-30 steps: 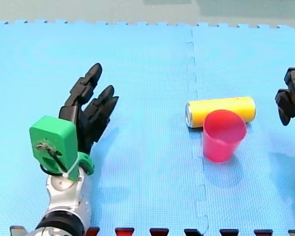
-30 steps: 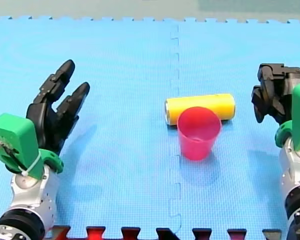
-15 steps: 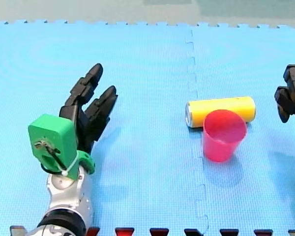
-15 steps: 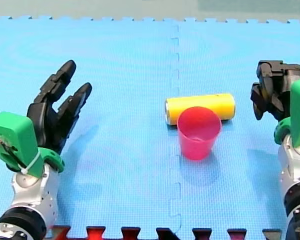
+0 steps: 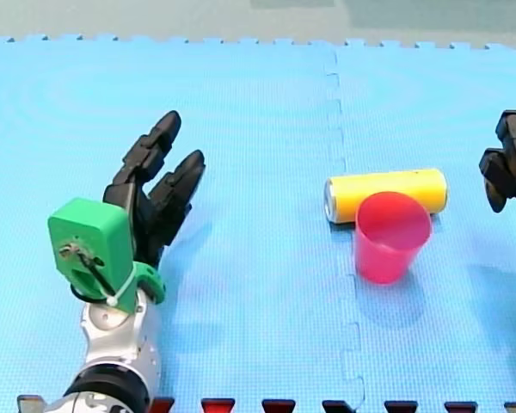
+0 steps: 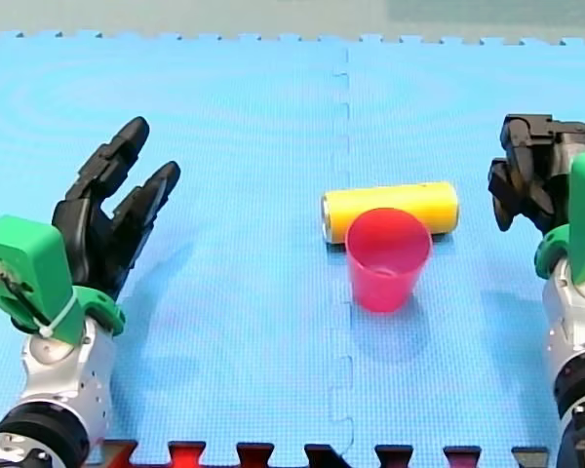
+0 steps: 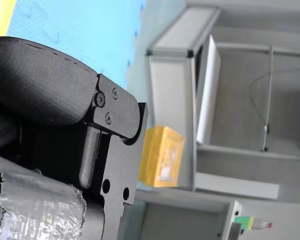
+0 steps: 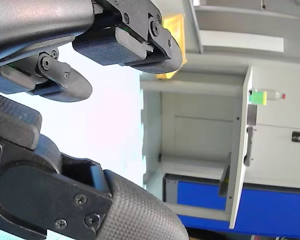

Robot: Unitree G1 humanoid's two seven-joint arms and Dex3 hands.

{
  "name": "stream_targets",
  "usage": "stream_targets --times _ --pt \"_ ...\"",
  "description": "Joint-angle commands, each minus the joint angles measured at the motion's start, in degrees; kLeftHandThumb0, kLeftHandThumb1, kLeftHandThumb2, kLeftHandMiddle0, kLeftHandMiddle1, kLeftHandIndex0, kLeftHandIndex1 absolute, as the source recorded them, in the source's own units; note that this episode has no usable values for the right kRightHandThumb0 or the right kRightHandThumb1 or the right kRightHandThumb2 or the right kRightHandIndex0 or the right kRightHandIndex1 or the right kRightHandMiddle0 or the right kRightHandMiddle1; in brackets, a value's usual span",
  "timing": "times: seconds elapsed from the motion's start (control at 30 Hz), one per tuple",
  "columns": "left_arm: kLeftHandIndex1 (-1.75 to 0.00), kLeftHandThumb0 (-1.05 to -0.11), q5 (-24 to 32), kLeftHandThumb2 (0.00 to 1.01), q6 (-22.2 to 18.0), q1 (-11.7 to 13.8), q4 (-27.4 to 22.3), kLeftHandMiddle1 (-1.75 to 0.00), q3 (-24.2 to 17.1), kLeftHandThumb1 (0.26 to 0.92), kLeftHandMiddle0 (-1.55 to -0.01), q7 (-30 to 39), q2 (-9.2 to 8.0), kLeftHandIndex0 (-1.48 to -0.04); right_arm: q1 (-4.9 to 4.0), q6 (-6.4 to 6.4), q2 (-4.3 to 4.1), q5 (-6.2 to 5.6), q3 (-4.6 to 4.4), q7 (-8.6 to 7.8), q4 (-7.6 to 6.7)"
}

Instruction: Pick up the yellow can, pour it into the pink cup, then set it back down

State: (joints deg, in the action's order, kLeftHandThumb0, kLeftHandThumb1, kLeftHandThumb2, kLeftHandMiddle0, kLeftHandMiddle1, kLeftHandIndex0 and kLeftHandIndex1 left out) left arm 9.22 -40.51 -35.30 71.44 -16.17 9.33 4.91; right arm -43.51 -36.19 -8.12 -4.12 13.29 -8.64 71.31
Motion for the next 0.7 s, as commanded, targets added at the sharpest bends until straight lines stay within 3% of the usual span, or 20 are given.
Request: stream_targets --times 0.0,0.23,0.33,0.47,0.57,0.67 --pt "0.0 -0.877 0.2 0.0 0.3 -0.4 -0.2 0.0 -0.2 0.825 -0.65 0.3 -0.38 -0.53 -0.38 -0.06 -0.22 -0.14 0.11 0.03 -0.14" --pt "0.0 -0.859 0.5 0.0 0.2 -0.3 -0.6 0.0 -0.6 0.83 -0.65 0.8 -0.54 -0.53 -0.59 0.17 0.49 -0.05 -0.13 0.48 -0.26" --pt "0.0 -0.762 0.9 0.0 0.3 -0.2 -1.0 0.0 -0.8 0.782 -0.65 0.8 -0.37 -0.52 -0.61 0.2 0.64 -0.06 -0.21 0.45 -0.35" --pt "0.0 -0.688 1.2 0.0 0.2 -0.1 -1.1 0.0 -1.1 0.777 -0.61 0.4 -0.06 -0.52 -0.45 0.05 0.58 0.2 -0.47 0.56 -0.41" --pt "0.0 -0.737 1.7 0.0 0.1 -0.1 -1.3 0.0 -1.5 0.785 -0.48 0.8 0.18 -0.49 -0.34 0.08 0.62 -0.01 -0.35 0.63 -0.46" --pt "0.0 -0.787 2.4 0.0 0.1 -0.1 -1.4 0.0 -1.9 0.793 -0.41 1.4 0.48 -0.46 -0.16 -0.04 0.77 -1.24 0.56 -0.36 -0.47"
